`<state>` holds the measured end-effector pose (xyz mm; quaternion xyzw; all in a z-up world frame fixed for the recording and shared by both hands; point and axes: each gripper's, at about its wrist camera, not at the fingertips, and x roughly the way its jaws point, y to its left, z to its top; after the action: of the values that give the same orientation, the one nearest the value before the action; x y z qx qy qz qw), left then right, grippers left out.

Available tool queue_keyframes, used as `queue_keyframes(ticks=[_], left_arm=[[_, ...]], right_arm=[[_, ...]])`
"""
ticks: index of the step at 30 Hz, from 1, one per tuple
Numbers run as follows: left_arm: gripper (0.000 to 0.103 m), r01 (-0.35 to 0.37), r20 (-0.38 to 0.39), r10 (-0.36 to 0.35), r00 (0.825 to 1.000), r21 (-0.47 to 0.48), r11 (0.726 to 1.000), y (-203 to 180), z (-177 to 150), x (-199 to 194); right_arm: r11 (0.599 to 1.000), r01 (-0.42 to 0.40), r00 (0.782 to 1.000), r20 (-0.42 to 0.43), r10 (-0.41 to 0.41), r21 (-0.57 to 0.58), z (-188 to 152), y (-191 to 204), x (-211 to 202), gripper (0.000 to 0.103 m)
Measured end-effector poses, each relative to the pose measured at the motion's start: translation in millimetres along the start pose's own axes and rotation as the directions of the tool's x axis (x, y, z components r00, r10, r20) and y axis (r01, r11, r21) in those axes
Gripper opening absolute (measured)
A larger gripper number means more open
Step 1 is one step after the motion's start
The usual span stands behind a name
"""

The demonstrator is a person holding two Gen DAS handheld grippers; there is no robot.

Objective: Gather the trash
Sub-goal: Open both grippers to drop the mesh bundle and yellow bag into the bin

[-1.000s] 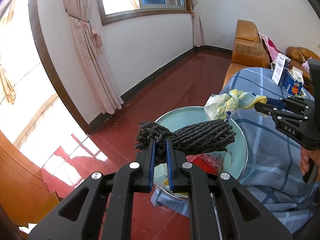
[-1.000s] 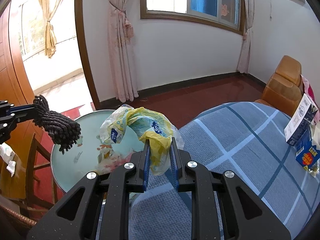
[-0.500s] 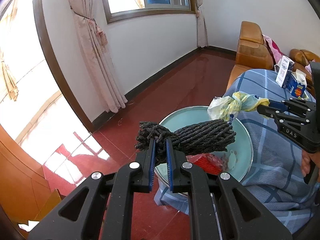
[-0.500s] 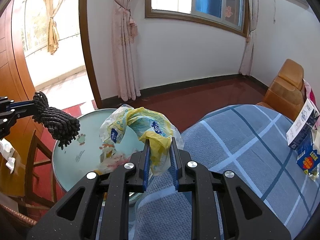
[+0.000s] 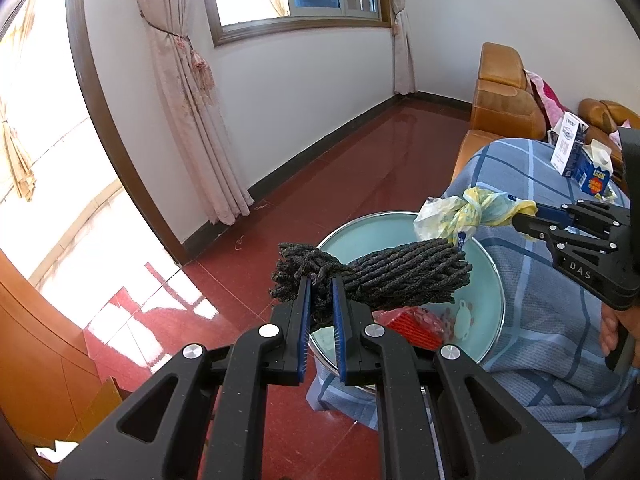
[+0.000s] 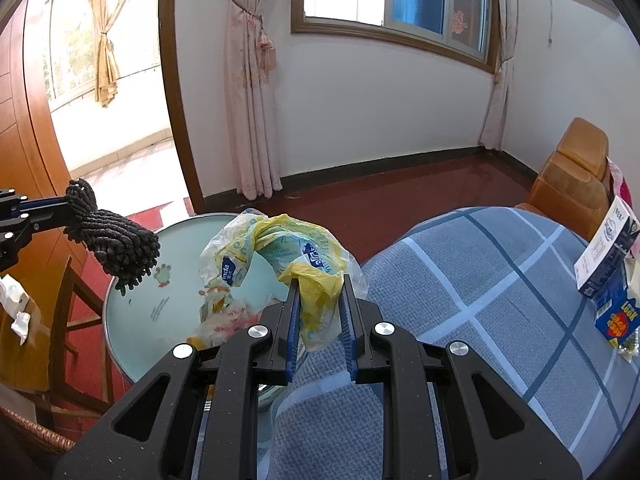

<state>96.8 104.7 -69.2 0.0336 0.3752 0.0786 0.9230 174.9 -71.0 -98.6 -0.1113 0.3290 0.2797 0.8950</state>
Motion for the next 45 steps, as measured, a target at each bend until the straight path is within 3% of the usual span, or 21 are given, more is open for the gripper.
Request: queue_keyframes(ticks=[29, 32, 33, 34, 36, 38, 40, 45], left_arm=[[0.011, 0.010, -0.002, -0.010, 1.000, 0.003, 1.000, -4, 1, -1], [0.023, 0.028, -0.006, -0.028, 1.000, -0.009, 1.000, -9, 0, 0], [0.040, 0.031, -0.006, -0.031, 1.000, -0.012, 0.999, -10, 0, 0], [0.048, 0.022, -0.001, -0.022, 1.000, -0.011, 1.000, -12, 0, 0], [0.048, 0.030, -0.001, -0.030, 1.000, -0.010, 0.999, -15, 0, -1], [0.050, 0.041, 0.001, -0.041, 0.999, -0.010, 0.999, -17, -1, -2], [0.065, 0.043, 0.008, -0.043, 0.999, -0.012, 0.999, -19, -2, -4], [0.068, 0.059, 0.025, -0.059, 0.998, -0.012, 0.998, -24, -2, -10]], right_arm=[[1.000, -0.011, 1.000, 0.007, 0.011, -0.006, 2, 4, -2, 0.020], [0.999, -0.033, 0.999, 0.003, 0.033, -0.016, 2, 7, -2, 0.032], [0.999, -0.042, 0.999, 0.012, 0.042, -0.011, 1, 7, -3, 0.035], [0.999, -0.048, 0.999, 0.012, 0.048, -0.004, 1, 6, -3, 0.037], [0.999, -0.039, 0.999, 0.015, 0.039, 0.001, 0, 5, -5, 0.037], [0.999, -0.039, 0.999, 0.025, 0.039, 0.019, -1, 0, -9, 0.046], [0.999, -0.033, 0.999, 0.037, 0.031, 0.036, -2, -4, -15, 0.050], [0.998, -0.015, 0.997, 0.073, 0.010, 0.063, -7, -14, -42, 0.053]])
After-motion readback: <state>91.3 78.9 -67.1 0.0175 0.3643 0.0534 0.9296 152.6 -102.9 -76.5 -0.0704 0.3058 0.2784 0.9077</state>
